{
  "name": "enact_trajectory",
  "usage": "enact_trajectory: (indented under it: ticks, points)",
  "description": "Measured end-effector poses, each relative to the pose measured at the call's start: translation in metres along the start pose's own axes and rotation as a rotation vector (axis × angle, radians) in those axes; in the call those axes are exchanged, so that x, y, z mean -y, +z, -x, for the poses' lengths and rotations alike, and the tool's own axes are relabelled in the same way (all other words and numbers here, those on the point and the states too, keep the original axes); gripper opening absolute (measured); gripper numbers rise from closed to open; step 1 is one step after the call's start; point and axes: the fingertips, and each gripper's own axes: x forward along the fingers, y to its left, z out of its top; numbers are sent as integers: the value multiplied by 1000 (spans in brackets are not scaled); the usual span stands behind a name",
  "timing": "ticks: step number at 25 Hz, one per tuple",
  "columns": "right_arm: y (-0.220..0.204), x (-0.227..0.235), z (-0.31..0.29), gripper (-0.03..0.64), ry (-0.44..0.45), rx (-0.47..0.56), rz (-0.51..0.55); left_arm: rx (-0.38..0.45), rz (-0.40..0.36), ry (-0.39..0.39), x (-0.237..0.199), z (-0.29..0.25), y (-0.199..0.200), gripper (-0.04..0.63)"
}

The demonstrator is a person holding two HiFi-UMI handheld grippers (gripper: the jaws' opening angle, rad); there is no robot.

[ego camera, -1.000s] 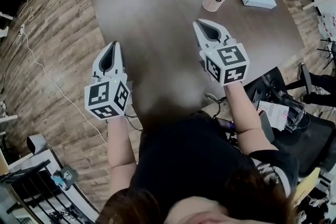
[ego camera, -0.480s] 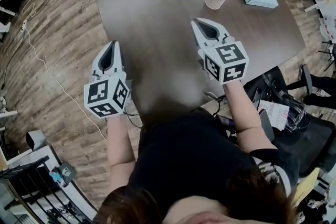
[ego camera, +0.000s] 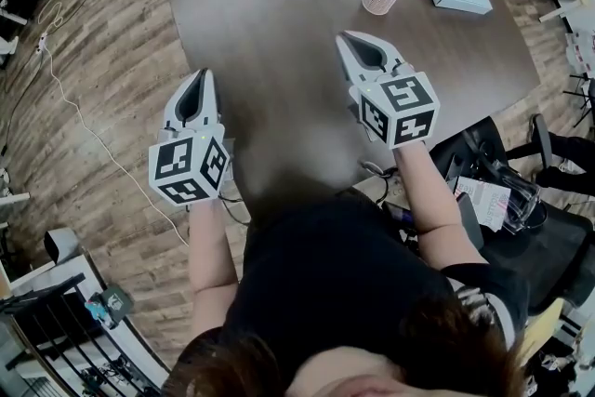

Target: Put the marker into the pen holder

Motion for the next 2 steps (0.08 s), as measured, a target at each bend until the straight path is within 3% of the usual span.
enact_trajectory:
  ticks: [2]
  points:
    - [-1,1,0,17,1,-2,3,0,0,-1,1,0,-1,28]
